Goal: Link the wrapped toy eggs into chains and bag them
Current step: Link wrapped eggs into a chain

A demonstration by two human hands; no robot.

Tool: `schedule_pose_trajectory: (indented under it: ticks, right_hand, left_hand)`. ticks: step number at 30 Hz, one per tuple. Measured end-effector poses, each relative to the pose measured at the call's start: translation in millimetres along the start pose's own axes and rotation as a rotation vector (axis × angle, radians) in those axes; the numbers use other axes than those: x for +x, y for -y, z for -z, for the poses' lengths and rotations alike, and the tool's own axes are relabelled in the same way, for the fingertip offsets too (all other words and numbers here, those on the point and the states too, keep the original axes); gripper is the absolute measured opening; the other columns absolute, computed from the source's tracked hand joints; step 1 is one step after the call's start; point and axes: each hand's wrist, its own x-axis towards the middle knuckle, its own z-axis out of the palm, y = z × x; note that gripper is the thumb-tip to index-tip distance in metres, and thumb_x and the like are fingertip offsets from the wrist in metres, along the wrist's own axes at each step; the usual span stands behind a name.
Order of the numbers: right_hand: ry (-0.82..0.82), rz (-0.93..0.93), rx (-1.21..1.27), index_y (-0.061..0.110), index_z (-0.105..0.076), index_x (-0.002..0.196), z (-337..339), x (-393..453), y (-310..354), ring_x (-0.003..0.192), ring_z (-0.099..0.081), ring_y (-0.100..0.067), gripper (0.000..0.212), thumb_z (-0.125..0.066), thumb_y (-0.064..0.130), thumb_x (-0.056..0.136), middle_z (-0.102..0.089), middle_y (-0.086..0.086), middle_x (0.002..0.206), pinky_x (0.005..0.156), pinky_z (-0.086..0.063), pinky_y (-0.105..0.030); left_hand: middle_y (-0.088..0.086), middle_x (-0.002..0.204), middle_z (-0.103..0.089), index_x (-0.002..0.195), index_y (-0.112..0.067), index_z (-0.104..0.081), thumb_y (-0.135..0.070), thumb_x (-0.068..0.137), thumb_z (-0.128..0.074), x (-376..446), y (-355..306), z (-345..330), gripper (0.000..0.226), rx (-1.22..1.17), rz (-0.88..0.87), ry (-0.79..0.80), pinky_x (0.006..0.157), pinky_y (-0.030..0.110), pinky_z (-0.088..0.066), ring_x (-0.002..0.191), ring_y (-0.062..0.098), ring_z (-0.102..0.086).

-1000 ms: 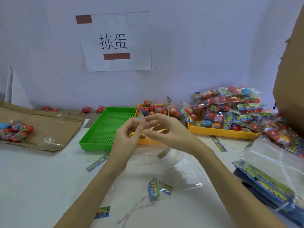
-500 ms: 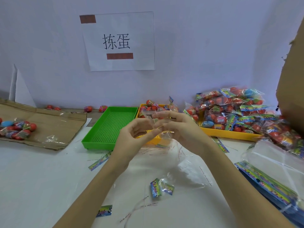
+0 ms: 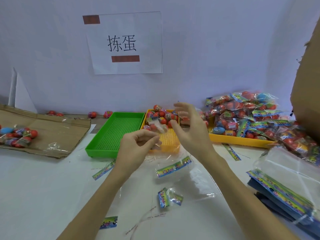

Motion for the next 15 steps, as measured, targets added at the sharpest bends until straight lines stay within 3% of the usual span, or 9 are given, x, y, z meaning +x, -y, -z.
schedule_pose_trajectory:
  ticks: [3,6,9,11,15]
  right_hand:
    - [0.044,0.277,-0.062,0.015,-0.075,0.109,-3.5,-1.6,-5.4,0.103,-0.064,-0.004,0.014,-0.072,0.018,0.096,-0.070,0.007,0.107,0.090,-0.052,-0.019]
    - [0.177,0.280,-0.055,0.016,-0.075,0.113,-10.1,-6.7,-8.3,0.094,-0.065,-0.005,0.019,-0.073,0.023,0.095,-0.071,0.008,0.103,0.083,-0.051,-0.016]
    - [0.272,0.252,-0.103,0.023,-0.070,0.123,-15.2,-9.2,-11.3,0.106,-0.060,-0.007,0.028,-0.072,0.027,0.095,-0.063,0.009,0.118,0.087,-0.052,-0.021]
    - [0.265,0.281,-0.151,0.022,-0.071,0.120,-17.2,-9.3,-13.2,0.113,-0.058,-0.007,0.025,-0.073,0.026,0.095,-0.061,0.009,0.122,0.091,-0.053,-0.027]
    - [0.125,0.263,-0.179,0.014,-0.071,0.100,-20.1,-11.6,-10.1,0.105,-0.058,-0.007,0.015,-0.078,0.023,0.091,-0.061,0.004,0.113,0.089,-0.054,-0.028]
  left_hand:
    - [0.003,0.079,-0.079,0.093,-0.011,-0.078,-0.004,0.092,-0.076,1.3,4.1,0.4,0.008,0.116,-0.052,-0.031,0.065,0.021,-0.058,0.068,0.020,-0.077]
    - [0.000,0.079,-0.079,0.095,-0.016,-0.078,-0.011,0.092,-0.078,1.0,4.9,2.4,0.005,0.173,-0.095,-0.031,0.068,0.027,-0.060,0.069,0.020,-0.077]
    - [-0.002,0.081,-0.077,0.094,-0.017,-0.077,-0.015,0.092,-0.079,2.5,5.5,4.5,0.004,0.240,-0.127,-0.021,0.070,0.037,-0.062,0.069,0.020,-0.076]
    - [-0.003,0.081,-0.077,0.095,-0.017,-0.078,-0.012,0.091,-0.080,3.0,6.3,5.2,0.007,0.255,-0.127,-0.030,0.070,0.038,-0.062,0.067,0.019,-0.075]
    - [-0.003,0.069,-0.072,0.084,-0.018,-0.074,-0.020,0.087,-0.085,4.0,6.7,8.7,0.011,0.281,-0.100,-0.064,0.061,0.036,-0.057,0.057,0.019,-0.068]
